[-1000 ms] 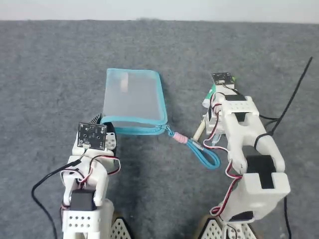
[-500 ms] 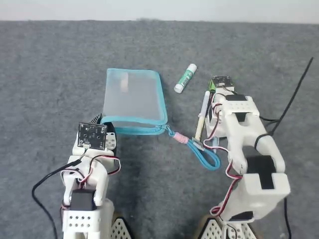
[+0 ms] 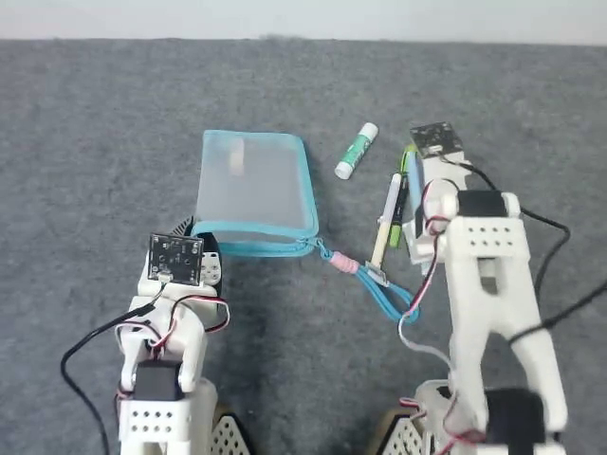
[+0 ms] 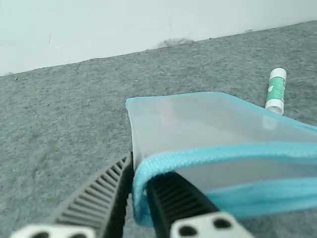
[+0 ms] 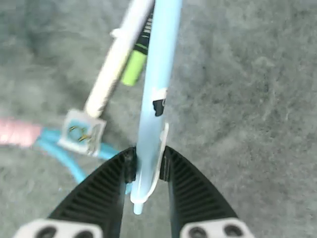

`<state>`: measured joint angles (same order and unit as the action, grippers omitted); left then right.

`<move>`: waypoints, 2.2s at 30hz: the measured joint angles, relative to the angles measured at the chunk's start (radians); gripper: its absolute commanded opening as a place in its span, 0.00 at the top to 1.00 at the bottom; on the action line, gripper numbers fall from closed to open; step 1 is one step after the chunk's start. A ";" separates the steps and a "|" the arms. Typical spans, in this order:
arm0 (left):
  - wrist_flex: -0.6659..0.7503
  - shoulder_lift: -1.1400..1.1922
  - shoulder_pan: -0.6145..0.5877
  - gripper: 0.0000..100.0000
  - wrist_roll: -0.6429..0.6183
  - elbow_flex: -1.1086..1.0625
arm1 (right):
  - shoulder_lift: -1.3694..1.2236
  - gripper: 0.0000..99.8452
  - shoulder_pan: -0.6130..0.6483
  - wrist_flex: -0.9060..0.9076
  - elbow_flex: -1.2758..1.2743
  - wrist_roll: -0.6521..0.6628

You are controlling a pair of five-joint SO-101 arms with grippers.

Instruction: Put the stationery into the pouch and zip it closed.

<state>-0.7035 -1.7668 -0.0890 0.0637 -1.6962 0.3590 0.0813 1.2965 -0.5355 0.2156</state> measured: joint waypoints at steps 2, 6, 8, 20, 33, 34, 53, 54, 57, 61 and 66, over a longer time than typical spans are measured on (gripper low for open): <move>0.000 0.000 0.000 0.99 0.000 0.000 | 0.051 0.99 0.029 0.055 0.008 0.032; 0.000 0.000 0.000 0.99 0.000 0.000 | 0.120 0.99 0.144 0.196 0.077 0.152; 0.000 0.000 0.000 0.99 0.000 0.000 | 0.138 0.99 0.206 0.255 0.101 0.224; 0.000 0.000 0.000 0.99 0.000 0.000 | 0.167 0.99 0.368 0.339 0.135 0.440; 0.000 0.000 0.000 0.99 0.000 0.000 | 0.373 0.99 0.483 0.442 0.120 0.532; 0.000 0.000 0.000 0.99 0.000 0.000 | 0.373 0.99 0.506 0.442 0.112 0.514; 0.000 0.000 0.000 0.99 0.000 0.000 | 0.152 0.99 0.551 0.273 0.109 0.365; 0.000 0.000 0.000 0.99 0.000 0.000 | 0.140 0.99 0.551 0.267 0.109 0.365; 0.000 0.000 0.000 0.99 0.000 0.000 | 0.100 0.99 0.551 0.250 0.109 0.365; 0.000 0.000 0.000 0.99 0.000 0.000 | 0.087 0.99 0.551 0.249 0.109 0.365; 0.000 0.000 0.000 0.99 0.000 0.000 | 0.133 0.99 0.554 0.249 0.087 0.439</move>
<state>-0.7035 -1.7668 -0.0890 0.0637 -1.6962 0.4925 0.6352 1.5451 -0.4480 0.6544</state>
